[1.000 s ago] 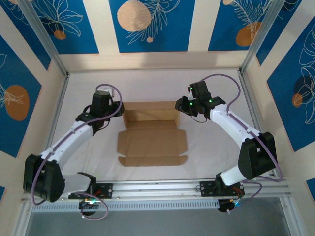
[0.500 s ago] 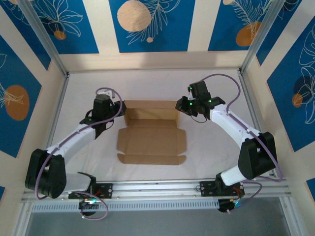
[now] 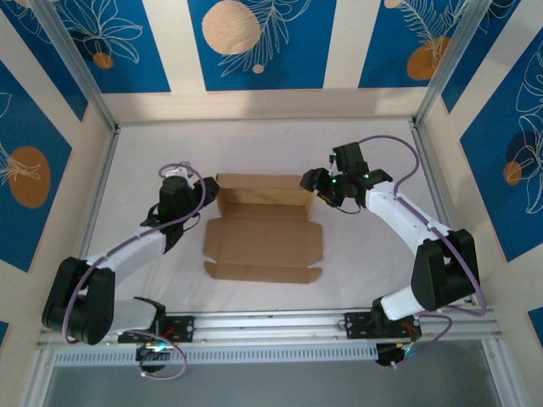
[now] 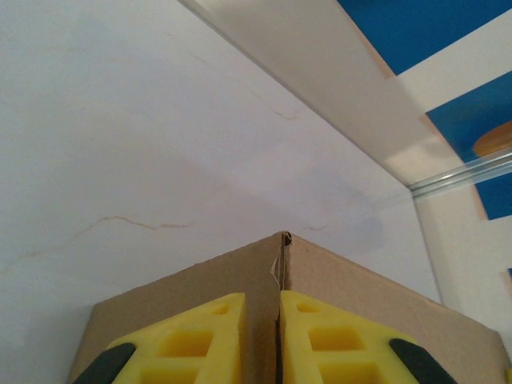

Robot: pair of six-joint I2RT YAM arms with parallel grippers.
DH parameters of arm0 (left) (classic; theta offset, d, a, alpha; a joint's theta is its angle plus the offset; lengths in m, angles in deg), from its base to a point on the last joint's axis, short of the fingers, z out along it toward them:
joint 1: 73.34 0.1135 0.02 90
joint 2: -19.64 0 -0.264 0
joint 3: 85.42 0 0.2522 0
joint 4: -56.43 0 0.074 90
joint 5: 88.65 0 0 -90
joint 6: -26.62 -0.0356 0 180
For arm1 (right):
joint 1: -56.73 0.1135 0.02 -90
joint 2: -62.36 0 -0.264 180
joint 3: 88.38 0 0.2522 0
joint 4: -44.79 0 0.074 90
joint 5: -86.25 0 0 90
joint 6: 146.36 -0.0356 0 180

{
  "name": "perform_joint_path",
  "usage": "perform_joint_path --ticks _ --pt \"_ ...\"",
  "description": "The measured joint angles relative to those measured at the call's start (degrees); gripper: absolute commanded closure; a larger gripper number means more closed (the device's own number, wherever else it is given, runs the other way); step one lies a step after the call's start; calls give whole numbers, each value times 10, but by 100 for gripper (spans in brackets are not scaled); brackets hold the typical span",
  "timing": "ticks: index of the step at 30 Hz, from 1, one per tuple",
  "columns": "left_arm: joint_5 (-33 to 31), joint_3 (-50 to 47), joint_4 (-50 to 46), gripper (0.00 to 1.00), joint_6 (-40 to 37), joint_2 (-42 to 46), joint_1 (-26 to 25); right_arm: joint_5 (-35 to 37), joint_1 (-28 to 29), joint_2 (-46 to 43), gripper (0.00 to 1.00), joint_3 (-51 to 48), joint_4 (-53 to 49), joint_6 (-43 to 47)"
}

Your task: Fold the paper box

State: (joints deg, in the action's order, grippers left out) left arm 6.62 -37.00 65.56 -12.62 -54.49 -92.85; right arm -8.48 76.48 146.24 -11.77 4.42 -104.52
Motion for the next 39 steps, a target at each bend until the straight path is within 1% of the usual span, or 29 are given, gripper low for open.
perform_joint_path --ticks 6,7,9,12,18,24,28,30,35,39 --pt "18 -8 28 82 30 -7 0 -17 0 11 24 0 0 -13" --pt "19 -9 28 81 30 -7 0 -17 0 11 23 -1 0 -14" --pt "19 -9 21 72 29 -4 0 -17 0 11 22 -4 0 -12" --pt "17 -9 -9 65 19 10 4 -14 0 11 21 -9 0 -8" --pt "23 -9 -41 61 6 24 16 -13 0 11 21 -10 2 -2" --pt "37 -9 -40 53 -3 21 21 -13 0 16 18 -10 5 1" --pt "49 -9 -15 47 -2 1 25 -13 0 19 15 -10 6 1" --pt "57 -9 10 47 6 -16 28 -14 -1 21 15 -10 9 1" --pt "77 -19 89 54 50 -49 31 -29 -8 27 16 -10 25 -14" --pt "82 -44 155 57 90 -60 31 -43 -11 34 18 -10 41 -34"
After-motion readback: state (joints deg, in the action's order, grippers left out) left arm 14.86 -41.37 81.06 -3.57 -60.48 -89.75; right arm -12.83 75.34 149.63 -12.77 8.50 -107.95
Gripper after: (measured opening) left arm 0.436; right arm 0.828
